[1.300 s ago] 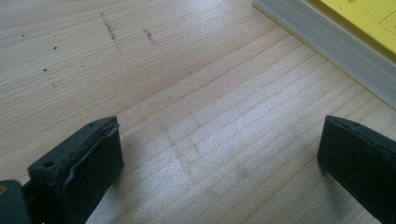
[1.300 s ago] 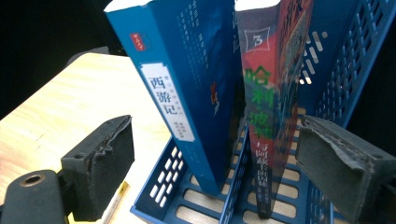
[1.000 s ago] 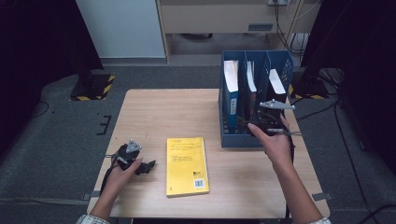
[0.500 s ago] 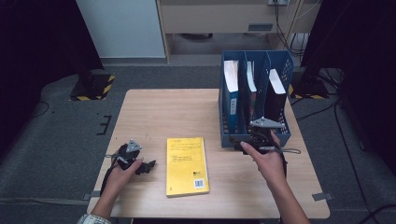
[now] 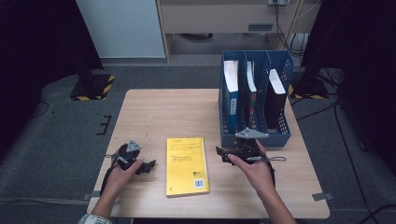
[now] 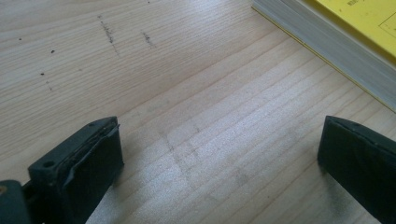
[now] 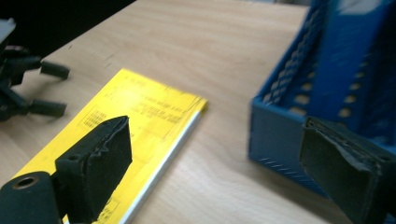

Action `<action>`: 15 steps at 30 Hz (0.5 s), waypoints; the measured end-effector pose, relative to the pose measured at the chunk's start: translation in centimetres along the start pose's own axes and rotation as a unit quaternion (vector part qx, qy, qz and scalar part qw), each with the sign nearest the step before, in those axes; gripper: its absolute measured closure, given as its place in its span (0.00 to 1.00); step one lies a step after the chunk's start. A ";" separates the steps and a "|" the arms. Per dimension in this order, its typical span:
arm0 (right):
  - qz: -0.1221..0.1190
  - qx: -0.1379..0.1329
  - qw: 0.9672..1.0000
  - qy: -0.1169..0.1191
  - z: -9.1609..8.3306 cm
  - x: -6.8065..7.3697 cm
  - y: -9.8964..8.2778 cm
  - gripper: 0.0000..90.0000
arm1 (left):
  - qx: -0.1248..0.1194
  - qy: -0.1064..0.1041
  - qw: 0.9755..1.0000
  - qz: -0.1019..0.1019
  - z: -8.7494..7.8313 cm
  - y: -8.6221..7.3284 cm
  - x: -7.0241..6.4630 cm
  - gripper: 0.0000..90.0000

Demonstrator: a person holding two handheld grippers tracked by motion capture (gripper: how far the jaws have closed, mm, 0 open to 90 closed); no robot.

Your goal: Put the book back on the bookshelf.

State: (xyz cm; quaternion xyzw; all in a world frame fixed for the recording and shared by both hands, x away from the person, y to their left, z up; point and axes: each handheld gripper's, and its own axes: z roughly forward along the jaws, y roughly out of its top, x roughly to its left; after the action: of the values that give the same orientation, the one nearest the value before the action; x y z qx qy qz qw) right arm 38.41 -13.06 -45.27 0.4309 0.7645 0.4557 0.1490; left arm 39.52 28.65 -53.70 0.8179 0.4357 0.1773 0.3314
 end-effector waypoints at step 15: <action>-0.051 0.069 0.994 0.071 3.4 4.0 -2.6 0.22 | -0.016 -0.031 0.999 0.007 -1.3 1.4 -1.8 0.05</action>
State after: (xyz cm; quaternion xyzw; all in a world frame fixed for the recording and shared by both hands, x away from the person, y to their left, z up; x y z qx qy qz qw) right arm 36.80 -8.49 -48.53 0.3675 0.8236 0.4230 0.0875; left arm 38.62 27.06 -51.81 0.8205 0.4169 0.1606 0.3567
